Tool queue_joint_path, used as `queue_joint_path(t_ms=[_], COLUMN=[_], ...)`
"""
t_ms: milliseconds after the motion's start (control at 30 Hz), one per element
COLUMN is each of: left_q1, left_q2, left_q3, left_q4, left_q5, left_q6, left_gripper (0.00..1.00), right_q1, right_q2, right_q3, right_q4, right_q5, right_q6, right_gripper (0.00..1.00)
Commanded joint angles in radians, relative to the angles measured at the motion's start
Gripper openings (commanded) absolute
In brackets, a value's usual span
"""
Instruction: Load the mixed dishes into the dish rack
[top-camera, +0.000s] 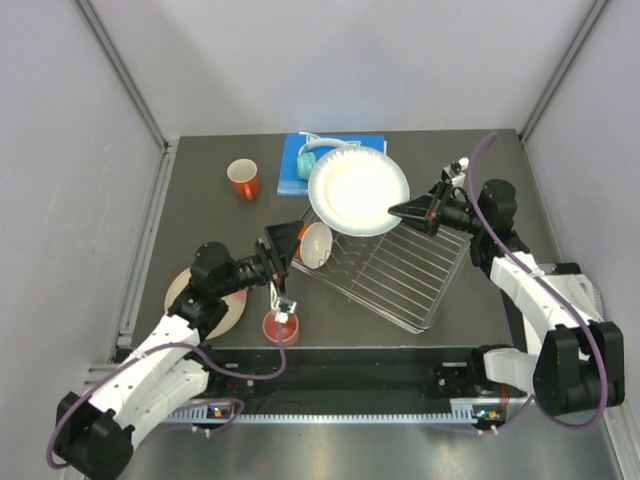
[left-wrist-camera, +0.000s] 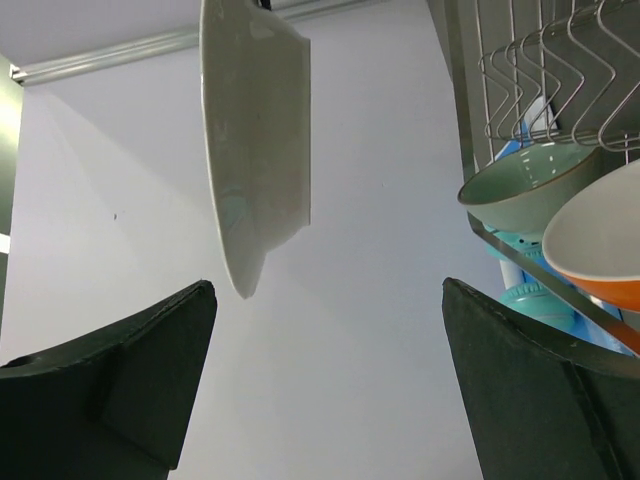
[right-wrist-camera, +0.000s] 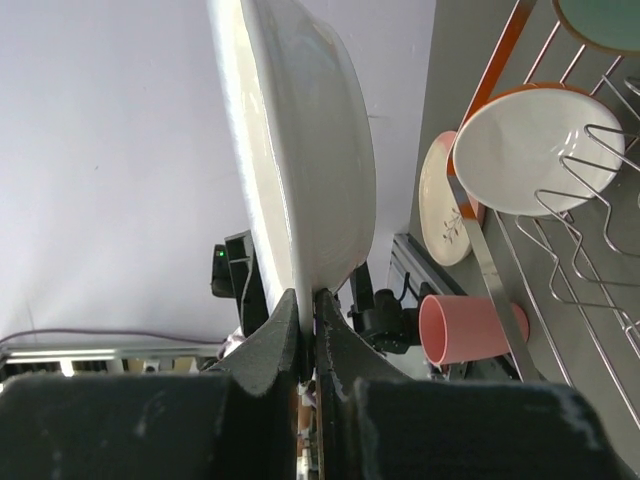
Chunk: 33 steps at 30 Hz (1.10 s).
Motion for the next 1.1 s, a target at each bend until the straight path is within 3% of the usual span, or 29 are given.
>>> queue_joint_path(t_ms=[0,400,900,967,1067], left_q1=[-0.005,-0.035,-0.082,-0.087,-0.091], left_q2=[0.05,0.251,0.36,0.381,0.401], left_q3=[0.024,0.15,0.196,0.223,0.268], left_q4=[0.071,0.178,0.154,0.134,0.082], left_q5=[0.085,0.102,0.064,0.042,0.027], left_q6=[0.039,0.052,0.065,0.07,0.072], left_gripper=[0.99,0.99,0.97,0.9,0.66], right_q1=[-0.008,0.08,0.172,0.182,0.182], right_q2=[-0.012,0.063,0.123,0.125,0.117], right_q3=[0.035,0.027,0.053,0.058,0.047], right_q4=[0.155,0.163,0.177,0.178,0.177], right_q5=[-0.006,0.042,0.063,0.062,0.048], right_q6=[-0.004,-0.052,-0.059,-0.058,-0.058], right_gripper=[0.0,0.0,0.0,0.0,0.0])
